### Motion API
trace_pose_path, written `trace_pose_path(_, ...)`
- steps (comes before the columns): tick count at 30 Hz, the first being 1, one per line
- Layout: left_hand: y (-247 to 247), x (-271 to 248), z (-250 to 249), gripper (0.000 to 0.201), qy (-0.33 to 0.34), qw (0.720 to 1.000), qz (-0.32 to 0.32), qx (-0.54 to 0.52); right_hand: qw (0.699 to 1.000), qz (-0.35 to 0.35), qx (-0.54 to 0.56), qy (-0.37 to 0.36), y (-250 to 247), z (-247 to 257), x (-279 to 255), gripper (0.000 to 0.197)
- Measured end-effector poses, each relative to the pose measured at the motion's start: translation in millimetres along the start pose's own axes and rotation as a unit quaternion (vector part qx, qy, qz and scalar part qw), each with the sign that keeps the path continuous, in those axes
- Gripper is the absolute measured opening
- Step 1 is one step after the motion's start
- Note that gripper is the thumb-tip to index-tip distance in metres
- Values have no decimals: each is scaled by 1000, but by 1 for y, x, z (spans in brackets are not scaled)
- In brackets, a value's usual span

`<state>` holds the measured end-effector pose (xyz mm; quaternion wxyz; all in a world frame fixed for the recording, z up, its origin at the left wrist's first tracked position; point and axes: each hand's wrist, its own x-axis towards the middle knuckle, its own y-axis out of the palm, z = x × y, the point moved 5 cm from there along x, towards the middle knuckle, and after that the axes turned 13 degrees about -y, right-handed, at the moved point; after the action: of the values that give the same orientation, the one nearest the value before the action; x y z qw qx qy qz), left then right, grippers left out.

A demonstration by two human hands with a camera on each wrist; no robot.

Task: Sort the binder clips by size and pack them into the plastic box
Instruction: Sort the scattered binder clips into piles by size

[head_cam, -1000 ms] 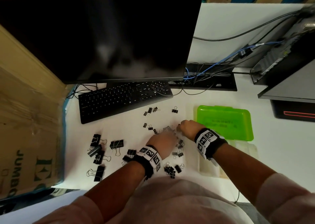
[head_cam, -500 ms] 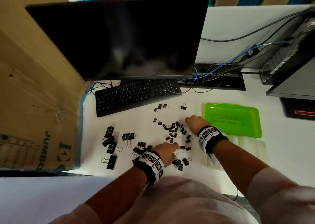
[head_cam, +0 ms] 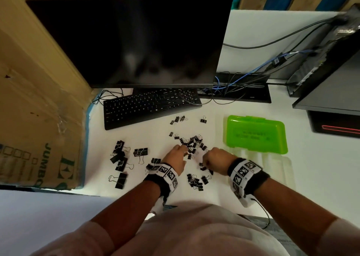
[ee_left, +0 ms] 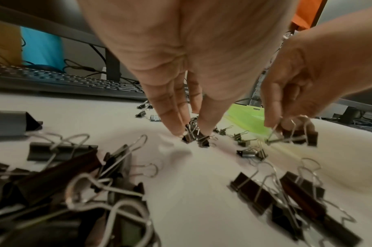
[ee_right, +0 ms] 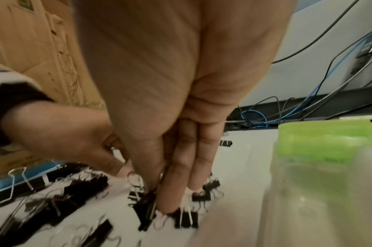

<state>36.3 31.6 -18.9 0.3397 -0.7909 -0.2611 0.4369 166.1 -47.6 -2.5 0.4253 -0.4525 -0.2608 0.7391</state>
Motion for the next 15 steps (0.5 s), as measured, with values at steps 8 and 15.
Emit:
trace_pose_path(8, 7, 14, -13, 54, 27, 999, 18, -3, 996, -24, 80, -9, -14, -2, 4, 23)
trace_pose_path(15, -22, 41, -41, 73, 112, 991, -68, -13, 989, -95, 9, 115, -53, -60, 35, 34)
